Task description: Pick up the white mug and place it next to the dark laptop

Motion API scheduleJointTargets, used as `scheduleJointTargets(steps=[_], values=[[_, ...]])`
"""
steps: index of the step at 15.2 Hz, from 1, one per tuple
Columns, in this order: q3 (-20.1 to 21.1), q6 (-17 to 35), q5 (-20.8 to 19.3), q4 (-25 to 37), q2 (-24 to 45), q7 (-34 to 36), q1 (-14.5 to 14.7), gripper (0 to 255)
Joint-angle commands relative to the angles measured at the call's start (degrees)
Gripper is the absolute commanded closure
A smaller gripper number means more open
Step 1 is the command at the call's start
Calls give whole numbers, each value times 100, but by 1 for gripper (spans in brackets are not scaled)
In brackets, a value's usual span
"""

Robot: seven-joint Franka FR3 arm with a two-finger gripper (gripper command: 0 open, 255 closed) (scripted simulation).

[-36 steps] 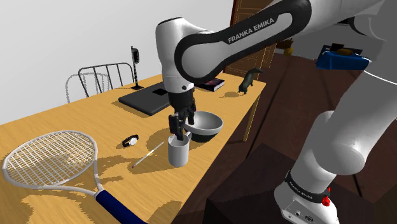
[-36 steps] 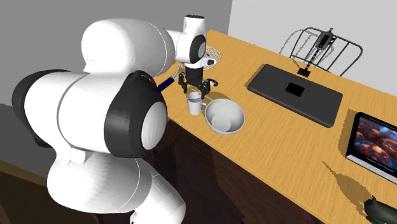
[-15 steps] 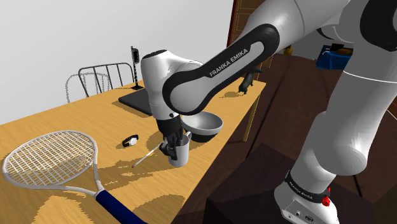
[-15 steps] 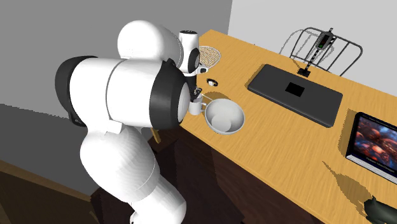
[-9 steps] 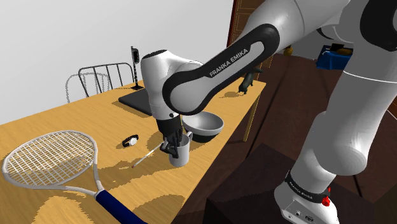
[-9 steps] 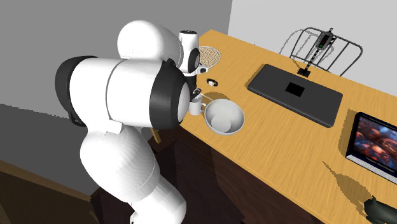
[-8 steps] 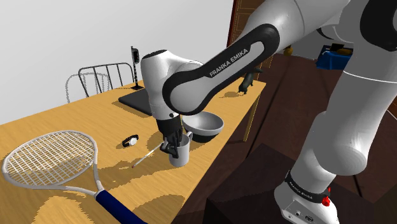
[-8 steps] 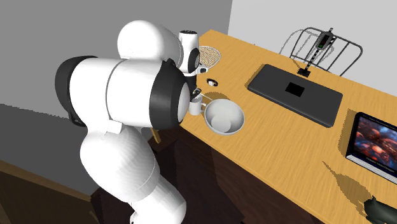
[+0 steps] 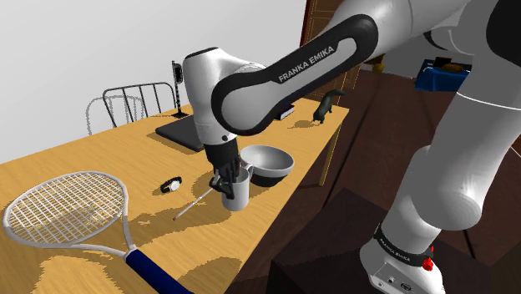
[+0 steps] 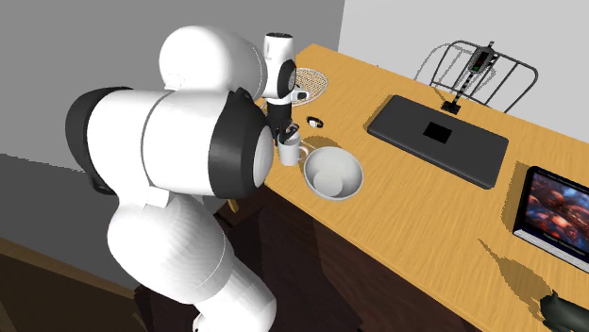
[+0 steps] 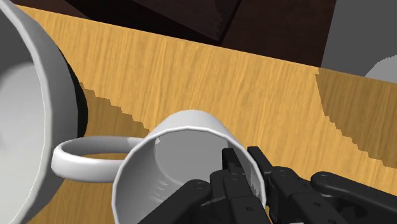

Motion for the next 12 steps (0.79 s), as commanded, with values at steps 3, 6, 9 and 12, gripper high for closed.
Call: scheduleJointTargets(steps=[3,6,9,12], values=[[-8,-300,66,162,-151,-47,-6,255],[-18,-527,106,301,-249,-79,-10,255],[-29,-755,138,451,-334,-105,-15,255],[-40,-984,165,611,-408,-128,-20,255]])
